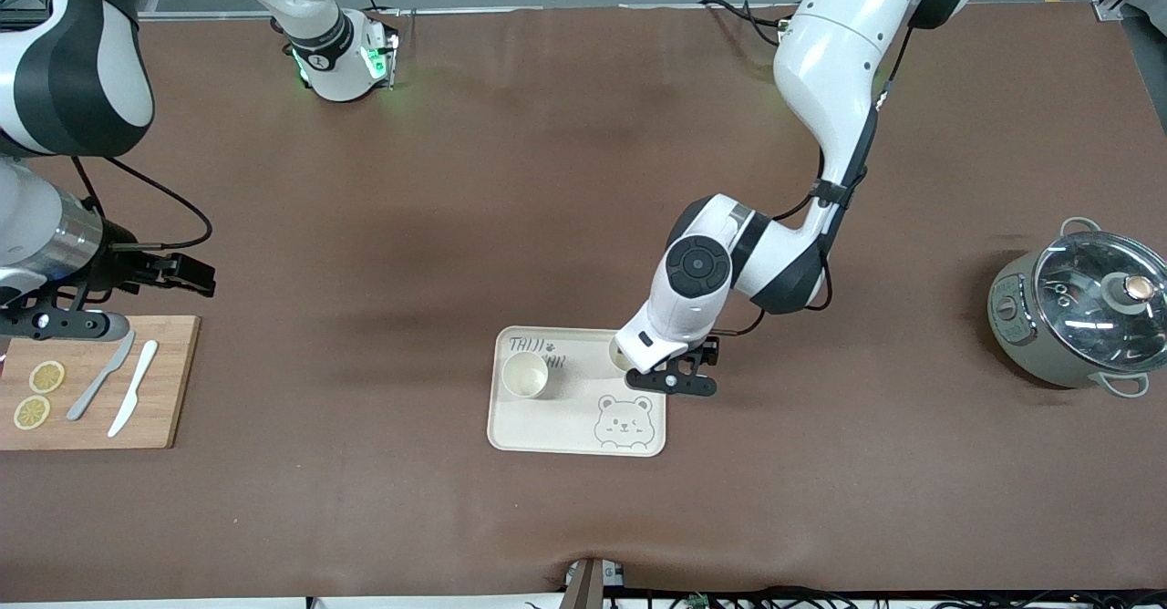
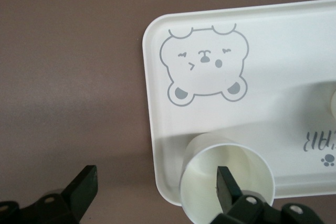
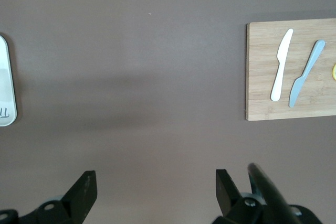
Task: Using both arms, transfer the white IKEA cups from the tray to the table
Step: 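Close the left gripper on the white cup's rim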
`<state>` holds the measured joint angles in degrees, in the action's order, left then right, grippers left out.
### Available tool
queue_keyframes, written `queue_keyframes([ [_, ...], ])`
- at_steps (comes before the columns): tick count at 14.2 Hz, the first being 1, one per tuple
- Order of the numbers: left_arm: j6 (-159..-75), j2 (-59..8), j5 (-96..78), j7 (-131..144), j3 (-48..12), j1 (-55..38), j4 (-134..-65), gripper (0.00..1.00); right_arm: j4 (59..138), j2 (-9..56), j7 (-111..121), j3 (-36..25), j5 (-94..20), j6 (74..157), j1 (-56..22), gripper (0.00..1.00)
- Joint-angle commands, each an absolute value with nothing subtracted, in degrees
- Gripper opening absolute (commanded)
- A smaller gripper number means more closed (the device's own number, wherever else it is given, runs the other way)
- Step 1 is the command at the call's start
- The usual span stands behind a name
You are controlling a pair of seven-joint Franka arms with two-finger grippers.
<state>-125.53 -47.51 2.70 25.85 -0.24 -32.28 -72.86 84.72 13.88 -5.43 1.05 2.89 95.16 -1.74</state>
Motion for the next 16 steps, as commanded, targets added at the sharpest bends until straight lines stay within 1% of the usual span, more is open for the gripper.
queue_keyframes([
  [1,-124.8,-49.74,3.87,27.25,0.97,-33.22,-69.52,1.0,85.34,13.01,-5.62,1.32,3.87,94.57,-1.76,1.0],
  [4,-126.03,-50.36,3.78,27.33,1.41,-33.31,-69.52,1.0,85.34,13.01,-6.15,1.32,3.87,94.57,-2.63,1.0],
  [16,-125.95,-50.71,4.13,32.87,1.32,-35.68,-70.75,1.0,85.43,13.01,-6.33,1.32,3.87,94.39,-2.99,1.0],
])
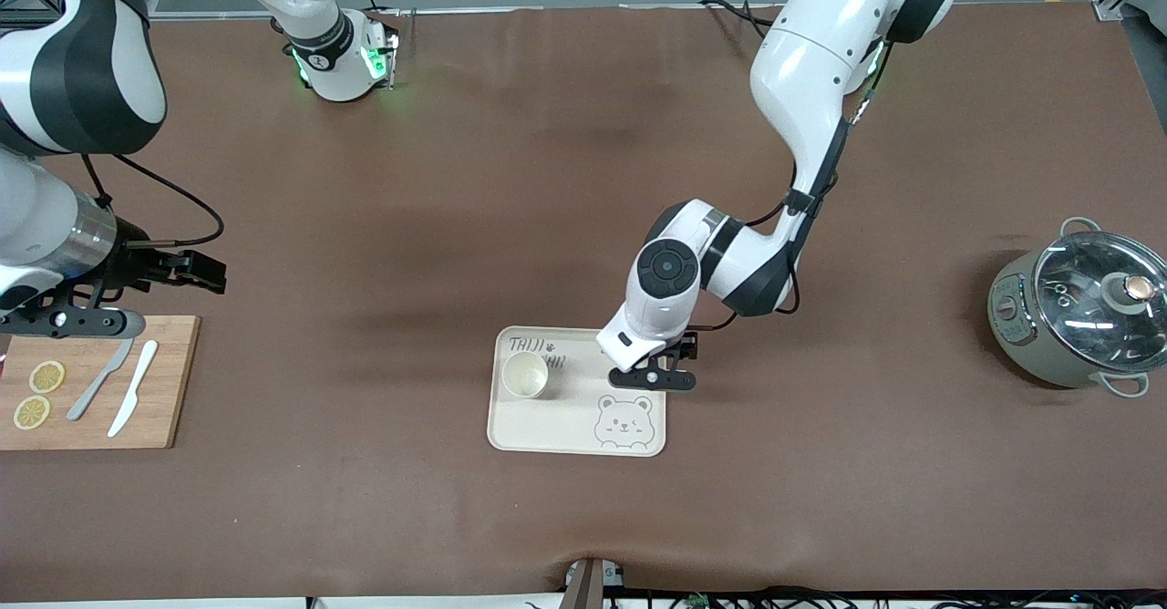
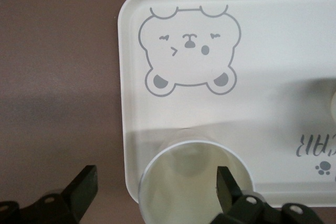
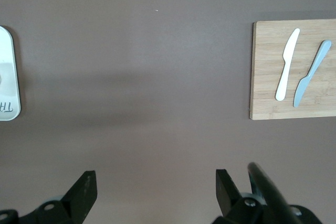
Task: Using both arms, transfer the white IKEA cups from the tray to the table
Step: 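Close the left gripper on the white cup's rim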
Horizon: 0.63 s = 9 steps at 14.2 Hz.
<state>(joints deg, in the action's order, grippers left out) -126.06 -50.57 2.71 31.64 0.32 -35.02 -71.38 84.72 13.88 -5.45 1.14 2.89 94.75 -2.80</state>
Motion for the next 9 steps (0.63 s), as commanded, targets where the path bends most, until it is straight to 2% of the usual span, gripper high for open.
queue_keyframes([
  [1,-126.03,-50.8,4.13,32.87,1.32,-35.6,-70.84,1.0,85.43,13.01,-6.33,1.32,3.87,94.39,-2.99,1.0],
  [5,-126.47,-50.71,4.57,32.26,1.32,-35.07,-71.71,1.0,85.43,13.01,-6.33,1.32,3.87,94.4,-3.08,1.0],
  [7,-131.55,-50.28,5.54,31.99,1.32,-35.07,-75.39,1.0,85.43,13.01,-6.33,1.32,3.87,94.39,-3.08,1.0],
  [9,-132.71,-50.19,5.54,32.52,1.32,-34.98,-76.29,1.0,85.43,13.01,-6.42,1.32,3.87,94.39,-3.08,1.0],
])
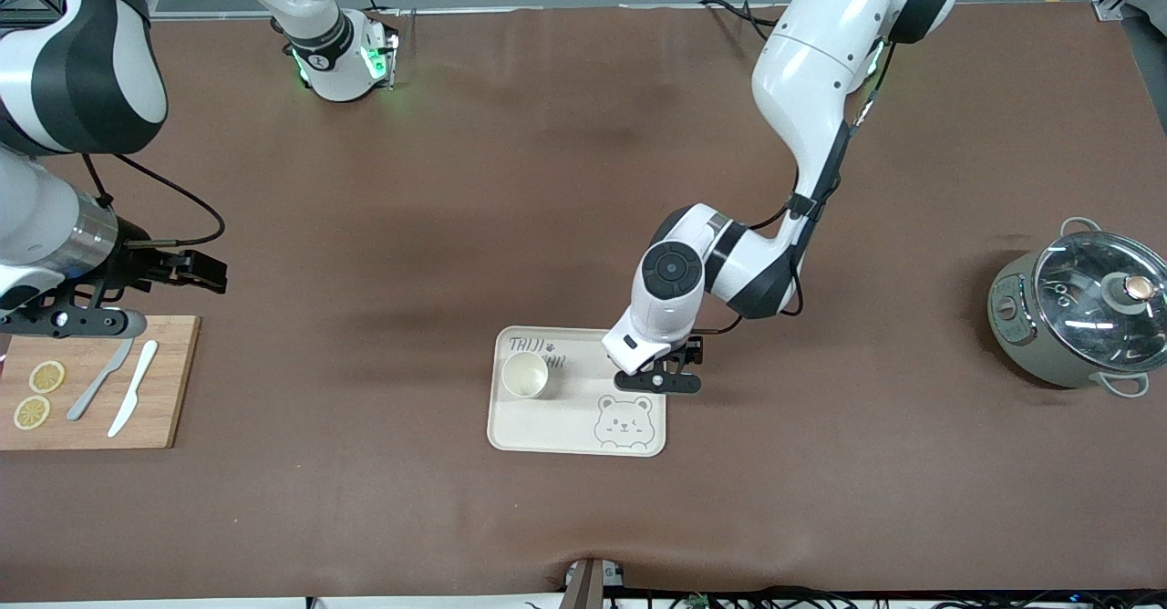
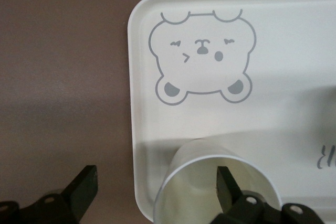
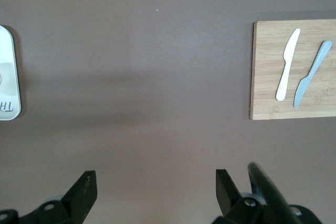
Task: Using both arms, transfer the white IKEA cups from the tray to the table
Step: 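Close the left gripper on the white cup's rim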
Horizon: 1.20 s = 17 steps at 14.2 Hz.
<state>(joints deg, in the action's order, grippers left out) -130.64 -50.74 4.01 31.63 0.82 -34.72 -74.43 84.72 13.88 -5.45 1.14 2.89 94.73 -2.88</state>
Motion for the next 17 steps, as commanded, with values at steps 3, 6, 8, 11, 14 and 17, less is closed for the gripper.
queue_keyframes([
  [3,-132.71,-49.75,5.54,32.87,1.32,-34.89,-76.64,1.0,85.43,13.01,-6.33,1.32,3.87,94.31,-3.08,1.0],
  [6,-132.36,-49.39,5.54,31.82,1.32,-34.89,-76.64,1.0,85.43,13.01,-6.33,1.32,3.87,94.13,-3.08,1.0],
  [8,-132.36,-49.31,5.54,30.59,1.32,-34.81,-76.64,1.0,85.43,13.01,-6.42,1.32,3.87,94.04,-3.16,1.0],
  [11,-132.28,-49.22,5.54,31.73,1.23,-34.72,-76.64,1.0,85.43,13.01,-6.42,1.32,3.87,93.96,-3.34,1.0],
  [14,-132.27,-48.87,5.45,32.08,1.32,-34.63,-77.16,0.74,85.43,12.92,-6.42,1.32,3.87,93.6,-3.43,1.0],
  [17,-132.28,-48.78,5.45,32.25,1.32,-34.72,-77.43,0.02,85.43,12.92,-6.42,1.32,3.87,93.43,-3.43,1.0],
])
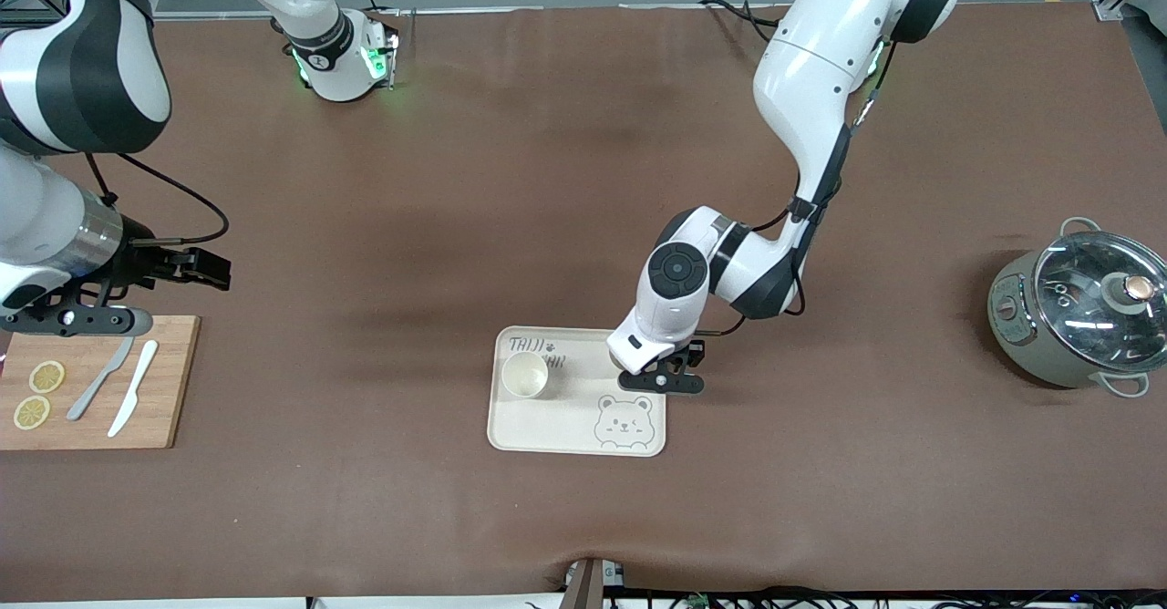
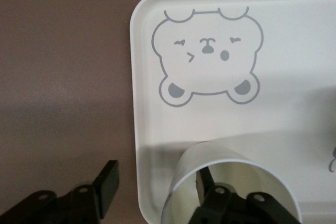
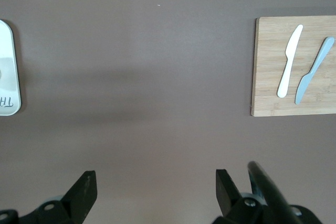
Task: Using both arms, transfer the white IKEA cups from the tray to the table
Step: 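Close the left gripper on the white cup's rim, then lift the cup and carry it toward the steel pot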
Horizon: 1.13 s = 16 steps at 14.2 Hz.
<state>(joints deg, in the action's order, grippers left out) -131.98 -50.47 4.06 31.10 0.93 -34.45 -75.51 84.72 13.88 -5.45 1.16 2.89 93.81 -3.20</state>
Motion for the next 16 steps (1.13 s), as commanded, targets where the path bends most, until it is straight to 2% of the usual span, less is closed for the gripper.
queue_keyframes([
  [1,-132.28,-48.78,5.45,32.26,1.32,-34.8,-77.43,0.0,85.43,12.92,-6.42,1.32,3.87,93.43,-3.43,1.0],
  [11,-132.28,-48.69,5.1,32.78,1.23,-34.72,-77.43,0.0,85.43,13.01,-6.42,1.32,3.87,93.43,-3.43,1.0],
  [16,-132.19,-45.09,4.66,35.06,1.14,-34.37,-80.15,0.0,85.43,12.92,-6.42,1.32,3.87,93.34,-3.43,1.0],
])
